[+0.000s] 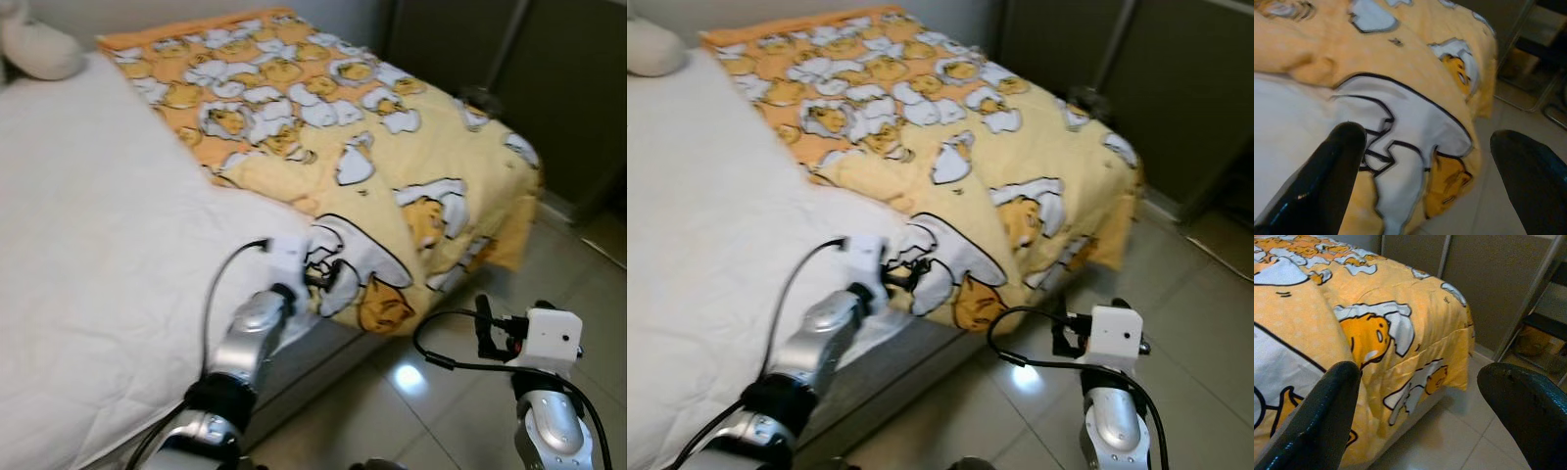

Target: Clean up the room

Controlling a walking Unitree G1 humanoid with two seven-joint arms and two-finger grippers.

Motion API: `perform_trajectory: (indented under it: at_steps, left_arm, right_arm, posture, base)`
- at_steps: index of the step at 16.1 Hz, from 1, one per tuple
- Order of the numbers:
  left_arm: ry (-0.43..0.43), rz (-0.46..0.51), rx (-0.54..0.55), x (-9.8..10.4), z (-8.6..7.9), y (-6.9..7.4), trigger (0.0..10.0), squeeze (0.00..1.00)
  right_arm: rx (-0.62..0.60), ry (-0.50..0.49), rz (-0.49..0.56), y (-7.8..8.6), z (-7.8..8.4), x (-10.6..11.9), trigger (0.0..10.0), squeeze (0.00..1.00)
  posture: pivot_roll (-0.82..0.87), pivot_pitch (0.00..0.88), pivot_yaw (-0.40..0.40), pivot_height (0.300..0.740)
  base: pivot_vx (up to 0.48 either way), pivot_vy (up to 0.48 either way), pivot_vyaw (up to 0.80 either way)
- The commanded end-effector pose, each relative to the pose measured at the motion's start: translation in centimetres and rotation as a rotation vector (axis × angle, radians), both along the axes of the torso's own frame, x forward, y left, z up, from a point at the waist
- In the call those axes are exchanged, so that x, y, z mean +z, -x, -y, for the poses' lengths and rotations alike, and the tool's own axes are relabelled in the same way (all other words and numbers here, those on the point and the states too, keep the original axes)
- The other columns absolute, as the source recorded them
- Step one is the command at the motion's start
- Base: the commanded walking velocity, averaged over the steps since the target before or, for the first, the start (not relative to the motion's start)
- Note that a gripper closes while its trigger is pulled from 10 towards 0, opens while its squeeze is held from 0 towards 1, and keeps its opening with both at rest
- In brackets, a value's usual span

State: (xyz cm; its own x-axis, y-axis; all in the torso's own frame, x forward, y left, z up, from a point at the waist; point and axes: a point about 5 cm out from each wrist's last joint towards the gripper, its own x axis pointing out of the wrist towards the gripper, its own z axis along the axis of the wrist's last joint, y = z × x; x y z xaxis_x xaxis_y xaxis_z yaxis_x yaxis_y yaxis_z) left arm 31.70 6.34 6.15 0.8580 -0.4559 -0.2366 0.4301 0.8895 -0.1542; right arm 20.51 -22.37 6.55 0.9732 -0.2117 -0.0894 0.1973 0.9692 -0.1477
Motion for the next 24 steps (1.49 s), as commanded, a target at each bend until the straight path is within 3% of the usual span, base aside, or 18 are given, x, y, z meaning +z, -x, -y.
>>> perform_trajectory:
  at_steps: [1,4,6,8,11,13,15,16,18,21,24]
  left_arm:
    - [-0.011,-0.014,0.012,-0.5,-0.3,-0.2,10.0,0.00]
    - [-0.062,-0.028,0.070,-1.0,0.3,-0.6,10.0,0.00]
    - [-0.120,-0.002,0.184,-0.3,-0.8,-1.9,10.0,0.00]
    - [-0.169,0.022,0.262,0.4,-2.4,-3.0,10.0,0.00]
    - [-0.184,0.020,0.260,0.4,-2.7,-3.2,10.0,0.00]
    - [-0.139,0.002,0.232,-0.3,-2.3,-2.6,10.0,0.00]
    - [-0.132,-0.010,0.220,-0.8,-2.2,-2.2,10.0,0.00]
    - [-0.201,0.003,0.221,-1.1,-2.6,-2.1,10.0,0.00]
    - [-0.252,0.043,0.244,-0.6,-3.1,-2.5,10.0,0.00]
    - [-0.217,0.100,0.288,1.2,-3.7,-3.8,10.0,0.00]
    - [-0.223,0.105,0.358,1.3,-5.0,-3.9,10.0,0.00]
  right_arm:
    - [0.010,-0.008,-0.004,0.0,-0.2,0.2,10.0,0.37]
    - [0.036,-0.004,-0.029,1.0,-0.6,0.2,10.0,0.36]
    - [0.050,0.001,-0.051,2.3,-0.9,0.3,10.0,0.37]
    - [0.047,0.000,-0.086,4.6,-1.4,0.3,10.0,0.37]
    - [0.049,-0.008,-0.158,7.9,-2.2,0.1,10.0,0.37]
    - [0.024,-0.014,-0.198,9.6,-2.2,0.2,10.0,0.37]
    - [0.014,-0.017,-0.207,10.2,-2.4,0.4,10.0,0.37]
    - [0.007,-0.020,-0.212,10.6,-2.5,0.6,10.0,0.37]
    - [0.007,-0.022,-0.221,10.9,-2.6,0.8,10.0,0.37]
    - [0.007,-0.026,-0.266,12.3,-2.6,0.6,10.0,0.37]
    - [0.015,-0.027,-0.278,12.4,-2.7,0.7,10.0,0.37]
  posture:
    - [-0.08,0.079,-0.018,0.736]
    - [-0.13,0.135,-0.031,0.736]
    - [-0.17,0.163,-0.030,0.736]
    - [-0.23,0.214,-0.033,0.736]
    - [-0.27,0.267,-0.032,0.736]
    - [-0.29,0.293,-0.028,0.736]
    - [-0.30,0.306,-0.025,0.736]
    - [-0.32,0.326,-0.024,0.736]
    - [-0.33,0.331,-0.026,0.736]
    - [-0.34,0.338,-0.029,0.736]
    - [-0.34,0.337,-0.037,0.736]
  base:
    - [0.000,0.000,0.00]
    - [0.000,0.000,0.00]
    - [0.000,0.000,0.00]
    - [0.000,0.000,0.00]
    - [0.000,0.000,0.00]
    - [0.000,0.000,0.00]
    - [0.000,0.000,0.00]
    - [0.000,0.000,0.00]
    - [0.000,0.000,0.00]
    - [0.000,0.000,0.00]
    - [0.000,0.000,0.00]
